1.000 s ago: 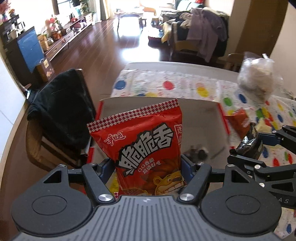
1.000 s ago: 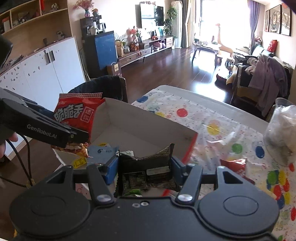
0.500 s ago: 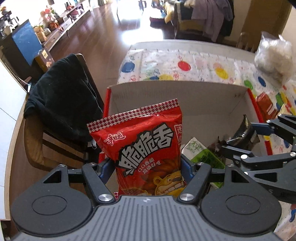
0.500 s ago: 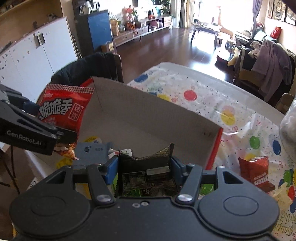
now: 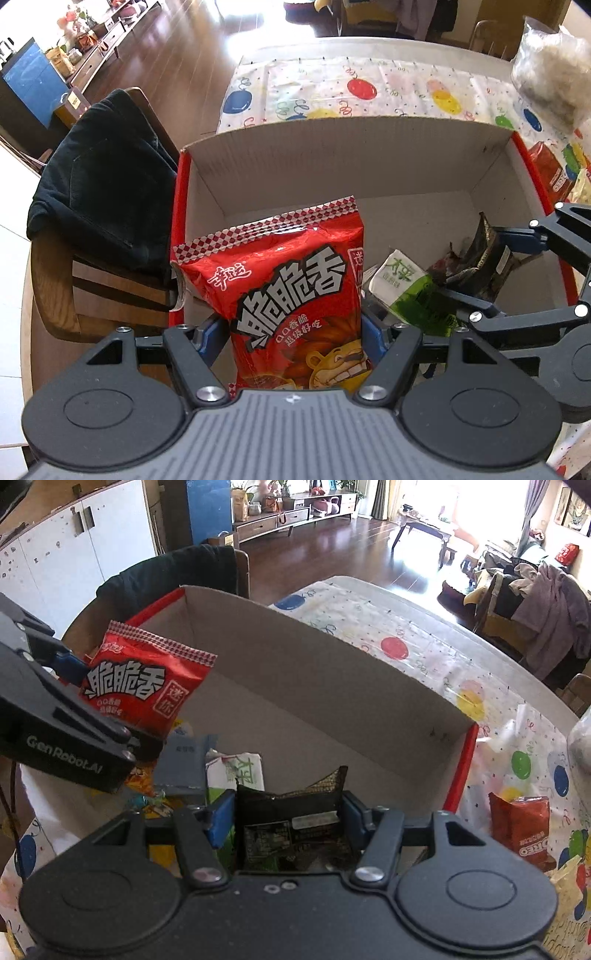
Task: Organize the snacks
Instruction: 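Carry the red chips bag and dark brown packet into the box, open both tools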
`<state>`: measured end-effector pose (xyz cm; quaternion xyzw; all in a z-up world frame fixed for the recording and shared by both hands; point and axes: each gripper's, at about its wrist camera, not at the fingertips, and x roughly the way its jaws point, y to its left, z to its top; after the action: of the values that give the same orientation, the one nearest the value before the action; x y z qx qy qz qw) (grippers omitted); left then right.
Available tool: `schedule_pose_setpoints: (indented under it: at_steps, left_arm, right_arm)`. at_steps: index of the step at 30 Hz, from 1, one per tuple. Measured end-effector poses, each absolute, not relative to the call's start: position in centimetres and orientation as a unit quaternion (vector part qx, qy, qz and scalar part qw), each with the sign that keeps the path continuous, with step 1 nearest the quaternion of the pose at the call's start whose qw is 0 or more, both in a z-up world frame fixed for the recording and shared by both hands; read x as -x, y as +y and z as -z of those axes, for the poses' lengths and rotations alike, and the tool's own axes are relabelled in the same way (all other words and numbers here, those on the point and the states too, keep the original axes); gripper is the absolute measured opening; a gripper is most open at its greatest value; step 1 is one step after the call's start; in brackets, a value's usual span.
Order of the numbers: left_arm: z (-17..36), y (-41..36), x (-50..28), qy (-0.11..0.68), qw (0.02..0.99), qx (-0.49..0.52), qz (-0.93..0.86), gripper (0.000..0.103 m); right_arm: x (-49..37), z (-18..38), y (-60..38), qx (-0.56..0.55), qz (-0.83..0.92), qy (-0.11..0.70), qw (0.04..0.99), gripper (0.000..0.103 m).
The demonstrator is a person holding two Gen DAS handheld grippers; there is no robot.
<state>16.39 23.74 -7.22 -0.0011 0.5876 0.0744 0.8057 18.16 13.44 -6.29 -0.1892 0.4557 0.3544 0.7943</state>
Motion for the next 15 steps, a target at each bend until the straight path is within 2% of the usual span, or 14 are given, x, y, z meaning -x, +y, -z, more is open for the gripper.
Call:
schedule_pose_setpoints:
  at_steps: [15]
  left_arm:
    - [6.5,23.8,-15.2,0.572,0.816,0.017,-0.082,0.071]
  right_arm:
    - [-17.4,5.2,12.2,0.175,-0.359,0.452,0.797,0.064]
